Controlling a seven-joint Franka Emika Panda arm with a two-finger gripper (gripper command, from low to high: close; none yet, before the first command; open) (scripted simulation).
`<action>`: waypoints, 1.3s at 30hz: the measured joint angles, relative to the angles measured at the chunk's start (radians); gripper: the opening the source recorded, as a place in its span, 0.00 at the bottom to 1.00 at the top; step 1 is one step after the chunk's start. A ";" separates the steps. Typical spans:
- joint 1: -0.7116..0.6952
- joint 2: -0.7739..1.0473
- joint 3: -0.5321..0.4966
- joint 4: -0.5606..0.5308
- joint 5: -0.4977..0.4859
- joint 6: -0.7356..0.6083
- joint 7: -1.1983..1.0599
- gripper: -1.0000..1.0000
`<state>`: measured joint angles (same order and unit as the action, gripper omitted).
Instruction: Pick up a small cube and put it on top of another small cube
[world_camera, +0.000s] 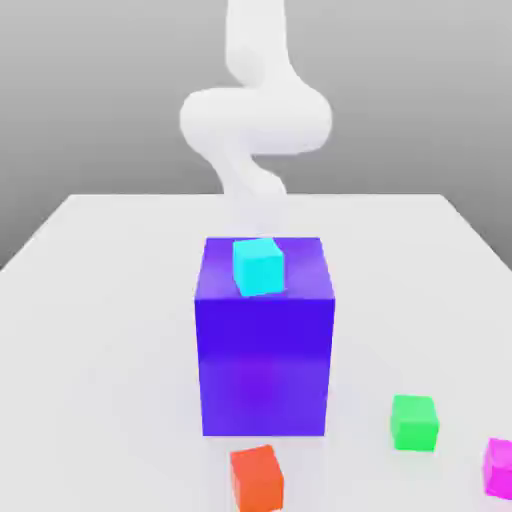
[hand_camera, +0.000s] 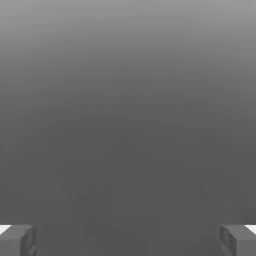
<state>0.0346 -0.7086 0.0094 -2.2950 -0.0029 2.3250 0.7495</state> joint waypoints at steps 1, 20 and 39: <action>0.016 0.039 0.004 0.002 -0.002 0.011 -0.021 0.50; 0.252 0.732 0.125 0.040 -0.051 0.200 -0.385 0.50; 0.385 1.263 0.141 0.098 -0.199 0.414 -0.493 0.00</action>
<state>0.4192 0.5545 0.1500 -2.1969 -0.2020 2.7388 0.2563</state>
